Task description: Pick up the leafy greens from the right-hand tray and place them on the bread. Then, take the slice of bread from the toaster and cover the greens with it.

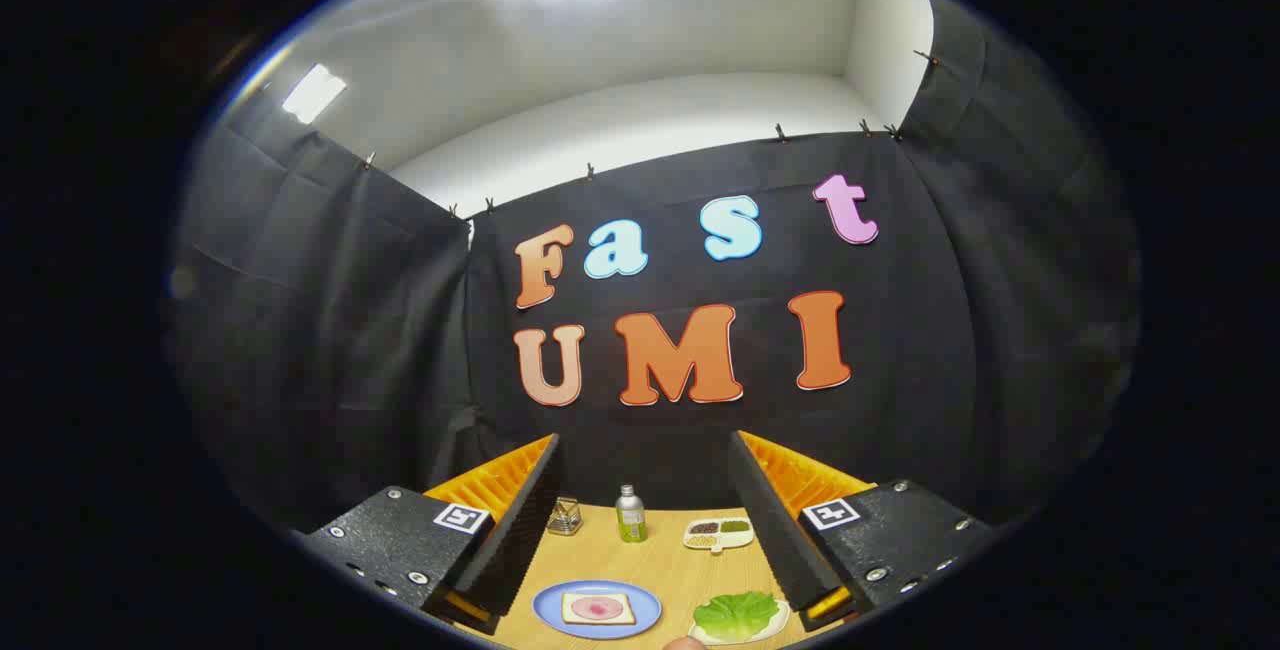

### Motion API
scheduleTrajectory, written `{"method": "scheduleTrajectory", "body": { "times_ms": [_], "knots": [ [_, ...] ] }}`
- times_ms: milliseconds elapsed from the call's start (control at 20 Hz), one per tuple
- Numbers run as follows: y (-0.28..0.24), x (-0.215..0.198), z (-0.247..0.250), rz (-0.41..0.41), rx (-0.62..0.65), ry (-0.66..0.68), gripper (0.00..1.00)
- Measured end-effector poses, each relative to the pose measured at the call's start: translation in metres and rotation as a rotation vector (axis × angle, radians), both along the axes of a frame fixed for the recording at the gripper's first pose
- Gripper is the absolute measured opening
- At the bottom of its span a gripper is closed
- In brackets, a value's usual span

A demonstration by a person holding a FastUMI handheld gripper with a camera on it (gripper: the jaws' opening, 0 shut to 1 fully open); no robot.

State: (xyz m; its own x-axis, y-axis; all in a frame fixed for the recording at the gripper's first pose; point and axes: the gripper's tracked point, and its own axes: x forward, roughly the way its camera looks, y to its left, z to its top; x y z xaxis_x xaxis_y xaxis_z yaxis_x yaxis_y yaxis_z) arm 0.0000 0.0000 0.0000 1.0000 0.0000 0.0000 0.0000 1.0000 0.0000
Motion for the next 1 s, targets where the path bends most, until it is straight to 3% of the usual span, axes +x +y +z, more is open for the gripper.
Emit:
{"method": "scheduleTrajectory", "body": {
  "times_ms": [1000],
  "knots": [
    [0.012, -0.001, 0.018, 0.059, -0.034, -0.025, 0.98]
  ]
}}
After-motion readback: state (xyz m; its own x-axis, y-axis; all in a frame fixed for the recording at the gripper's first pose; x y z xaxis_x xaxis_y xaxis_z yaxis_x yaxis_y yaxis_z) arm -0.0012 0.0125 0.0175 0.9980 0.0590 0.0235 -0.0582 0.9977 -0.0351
